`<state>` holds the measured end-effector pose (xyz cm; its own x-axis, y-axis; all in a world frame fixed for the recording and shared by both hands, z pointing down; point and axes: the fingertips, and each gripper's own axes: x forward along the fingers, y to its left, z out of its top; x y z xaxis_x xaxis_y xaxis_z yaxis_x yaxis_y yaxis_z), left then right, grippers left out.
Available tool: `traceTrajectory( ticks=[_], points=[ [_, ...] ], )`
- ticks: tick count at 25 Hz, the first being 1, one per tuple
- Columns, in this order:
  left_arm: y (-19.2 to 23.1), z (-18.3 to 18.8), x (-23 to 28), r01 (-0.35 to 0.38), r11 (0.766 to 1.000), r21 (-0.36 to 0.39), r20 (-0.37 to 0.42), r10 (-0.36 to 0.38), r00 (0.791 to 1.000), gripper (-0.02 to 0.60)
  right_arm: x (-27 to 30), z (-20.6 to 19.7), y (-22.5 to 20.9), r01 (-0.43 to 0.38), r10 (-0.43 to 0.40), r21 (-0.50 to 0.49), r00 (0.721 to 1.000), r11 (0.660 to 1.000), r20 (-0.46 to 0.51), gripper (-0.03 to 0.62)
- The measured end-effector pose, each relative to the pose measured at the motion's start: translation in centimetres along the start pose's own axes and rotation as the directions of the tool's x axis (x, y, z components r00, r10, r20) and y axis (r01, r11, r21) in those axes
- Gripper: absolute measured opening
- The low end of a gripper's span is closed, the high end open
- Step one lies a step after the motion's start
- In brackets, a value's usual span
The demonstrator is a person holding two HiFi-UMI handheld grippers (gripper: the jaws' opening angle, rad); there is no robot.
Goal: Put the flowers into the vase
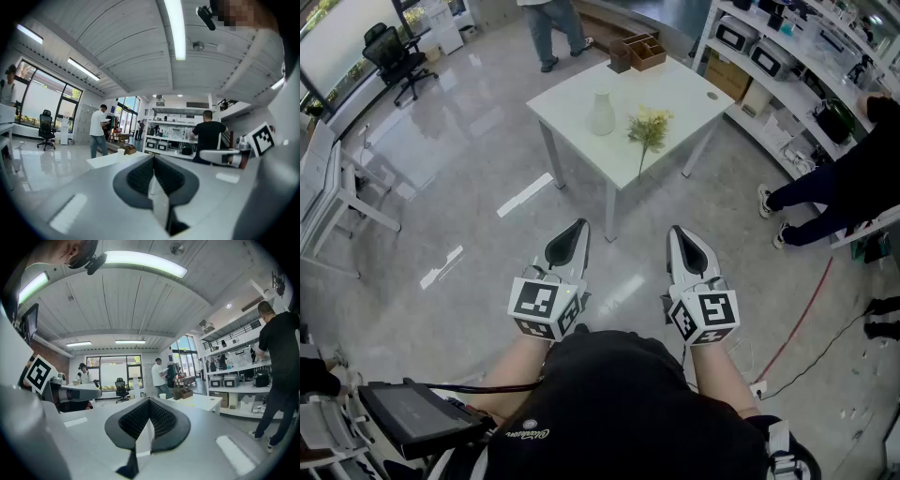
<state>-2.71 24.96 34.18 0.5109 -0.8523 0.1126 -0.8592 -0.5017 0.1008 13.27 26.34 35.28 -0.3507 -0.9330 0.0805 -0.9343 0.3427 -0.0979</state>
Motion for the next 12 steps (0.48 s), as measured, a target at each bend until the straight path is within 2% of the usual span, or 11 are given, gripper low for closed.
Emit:
traceTrajectory(
  ticks=[7,12],
  points=[
    [0.6,0.3,-0.2,0.009,1.0,0.0,-0.007,-0.009,1.0,0.008,0.4,0.4,0.8,0.002,-0.002,-0.004,1.0,1.0,-0.004,-0.002],
    [1.4,0.3,-0.2,0.006,1.0,-0.007,-0.006,-0.006,1.0,0.008,1.1,0.4,1.6,-0.028,0.028,0.036,1.0,0.999,0.0,-0.002]
  ],
)
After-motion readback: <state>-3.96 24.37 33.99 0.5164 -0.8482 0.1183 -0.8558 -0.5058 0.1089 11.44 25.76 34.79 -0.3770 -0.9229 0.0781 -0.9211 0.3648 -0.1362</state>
